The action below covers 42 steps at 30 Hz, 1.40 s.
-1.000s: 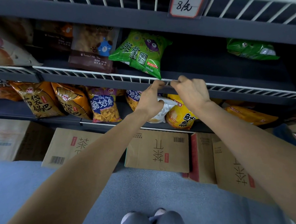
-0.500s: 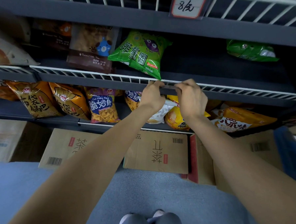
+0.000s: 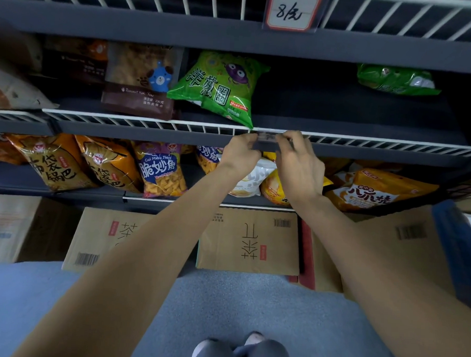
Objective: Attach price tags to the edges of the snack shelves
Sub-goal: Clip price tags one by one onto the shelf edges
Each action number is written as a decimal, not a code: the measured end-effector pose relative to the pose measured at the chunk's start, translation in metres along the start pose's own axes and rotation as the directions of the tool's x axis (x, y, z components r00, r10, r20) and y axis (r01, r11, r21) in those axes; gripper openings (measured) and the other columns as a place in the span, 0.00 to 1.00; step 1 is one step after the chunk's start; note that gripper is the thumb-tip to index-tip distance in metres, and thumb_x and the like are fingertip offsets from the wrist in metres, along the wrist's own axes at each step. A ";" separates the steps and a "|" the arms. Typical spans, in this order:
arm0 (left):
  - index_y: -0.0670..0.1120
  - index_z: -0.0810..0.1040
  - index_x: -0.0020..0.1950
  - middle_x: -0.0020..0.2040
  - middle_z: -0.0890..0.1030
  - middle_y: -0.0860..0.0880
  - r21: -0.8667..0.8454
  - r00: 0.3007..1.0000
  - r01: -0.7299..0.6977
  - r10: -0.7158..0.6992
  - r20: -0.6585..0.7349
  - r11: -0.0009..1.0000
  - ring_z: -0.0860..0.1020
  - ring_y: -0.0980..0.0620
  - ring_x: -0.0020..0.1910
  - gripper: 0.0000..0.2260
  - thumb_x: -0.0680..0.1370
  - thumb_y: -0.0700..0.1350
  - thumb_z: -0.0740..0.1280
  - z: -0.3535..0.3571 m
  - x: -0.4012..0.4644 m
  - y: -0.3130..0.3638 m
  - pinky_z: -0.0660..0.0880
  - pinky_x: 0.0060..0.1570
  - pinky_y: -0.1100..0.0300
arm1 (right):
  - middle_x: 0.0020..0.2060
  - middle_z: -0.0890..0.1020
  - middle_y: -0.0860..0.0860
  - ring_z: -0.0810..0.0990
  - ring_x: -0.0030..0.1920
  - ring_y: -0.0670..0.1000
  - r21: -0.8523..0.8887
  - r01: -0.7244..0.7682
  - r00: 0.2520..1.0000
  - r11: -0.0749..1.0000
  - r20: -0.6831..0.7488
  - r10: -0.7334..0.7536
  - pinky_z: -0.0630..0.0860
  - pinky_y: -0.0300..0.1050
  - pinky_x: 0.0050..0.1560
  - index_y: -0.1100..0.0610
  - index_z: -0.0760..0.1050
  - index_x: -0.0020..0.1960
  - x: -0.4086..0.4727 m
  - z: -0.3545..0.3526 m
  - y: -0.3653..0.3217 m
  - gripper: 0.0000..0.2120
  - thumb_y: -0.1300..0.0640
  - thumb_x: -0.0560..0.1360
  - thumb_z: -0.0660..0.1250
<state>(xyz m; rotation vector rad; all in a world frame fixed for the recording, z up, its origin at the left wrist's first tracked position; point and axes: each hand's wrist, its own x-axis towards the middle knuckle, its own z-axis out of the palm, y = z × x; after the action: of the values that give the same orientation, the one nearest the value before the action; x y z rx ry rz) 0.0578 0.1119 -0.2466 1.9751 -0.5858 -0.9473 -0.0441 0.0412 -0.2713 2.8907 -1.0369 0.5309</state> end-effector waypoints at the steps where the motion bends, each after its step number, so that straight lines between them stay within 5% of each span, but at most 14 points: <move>1: 0.39 0.70 0.68 0.66 0.74 0.41 0.006 1.000 -0.001 0.001 0.004 1.000 0.70 0.43 0.67 0.21 0.75 0.31 0.58 0.000 0.000 0.002 0.66 0.66 0.55 | 0.50 0.79 0.55 0.79 0.44 0.56 -0.013 0.012 1.000 1.000 0.002 -0.012 0.70 0.41 0.24 0.62 0.79 0.53 0.000 0.000 0.000 0.21 0.70 0.61 0.75; 6: 0.39 0.73 0.64 0.62 0.77 0.39 0.109 0.999 -0.050 0.048 0.015 0.993 0.72 0.41 0.65 0.19 0.73 0.31 0.58 0.001 -0.001 0.003 0.68 0.67 0.51 | 0.50 0.78 0.55 0.78 0.43 0.56 -0.032 0.047 0.997 0.998 0.065 -0.045 0.68 0.41 0.24 0.62 0.78 0.51 0.003 -0.005 0.004 0.23 0.71 0.58 0.77; 13: 0.45 0.67 0.69 0.64 0.72 0.42 0.466 0.924 -0.281 0.368 -0.106 0.839 0.73 0.43 0.61 0.25 0.74 0.29 0.59 0.003 -0.017 -0.008 0.74 0.57 0.50 | 0.51 0.76 0.56 0.77 0.46 0.57 -0.029 0.061 0.991 0.998 0.119 -0.057 0.68 0.43 0.27 0.61 0.75 0.54 0.005 -0.008 0.006 0.22 0.69 0.62 0.75; 28: 0.45 0.68 0.67 0.61 0.72 0.42 0.583 0.930 -0.256 0.361 -0.069 0.771 0.75 0.40 0.56 0.24 0.73 0.28 0.58 0.004 -0.008 -0.001 0.75 0.53 0.46 | 0.53 0.75 0.56 0.77 0.50 0.57 -0.027 0.046 0.990 0.999 0.137 -0.042 0.69 0.46 0.30 0.61 0.75 0.57 0.011 -0.009 0.006 0.14 0.67 0.72 0.65; 37: 0.48 0.63 0.72 0.65 0.70 0.44 0.780 0.918 -0.226 0.395 -0.029 0.583 0.70 0.43 0.64 0.26 0.76 0.33 0.59 0.001 -0.006 -0.004 0.68 0.61 0.50 | 0.60 0.72 0.56 0.74 0.56 0.56 -0.001 -0.022 0.984 1.000 0.177 0.022 0.73 0.48 0.33 0.62 0.72 0.63 0.004 -0.012 -0.001 0.18 0.67 0.73 0.66; 42: 0.44 0.67 0.71 0.66 0.70 0.43 0.613 0.939 -0.259 0.343 -0.022 0.747 0.71 0.43 0.63 0.24 0.76 0.32 0.57 -0.007 -0.006 0.000 0.71 0.63 0.50 | 0.65 0.68 0.52 0.71 0.60 0.54 0.038 -0.038 0.968 0.999 0.248 0.028 0.75 0.48 0.41 0.58 0.68 0.68 0.006 -0.020 0.000 0.20 0.63 0.76 0.63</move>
<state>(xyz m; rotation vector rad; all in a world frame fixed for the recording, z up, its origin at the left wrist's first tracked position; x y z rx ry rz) 0.0597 0.1195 -0.2414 2.3699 -1.2087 -0.4357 -0.0458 0.0405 -0.2501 3.0402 -1.1159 0.1969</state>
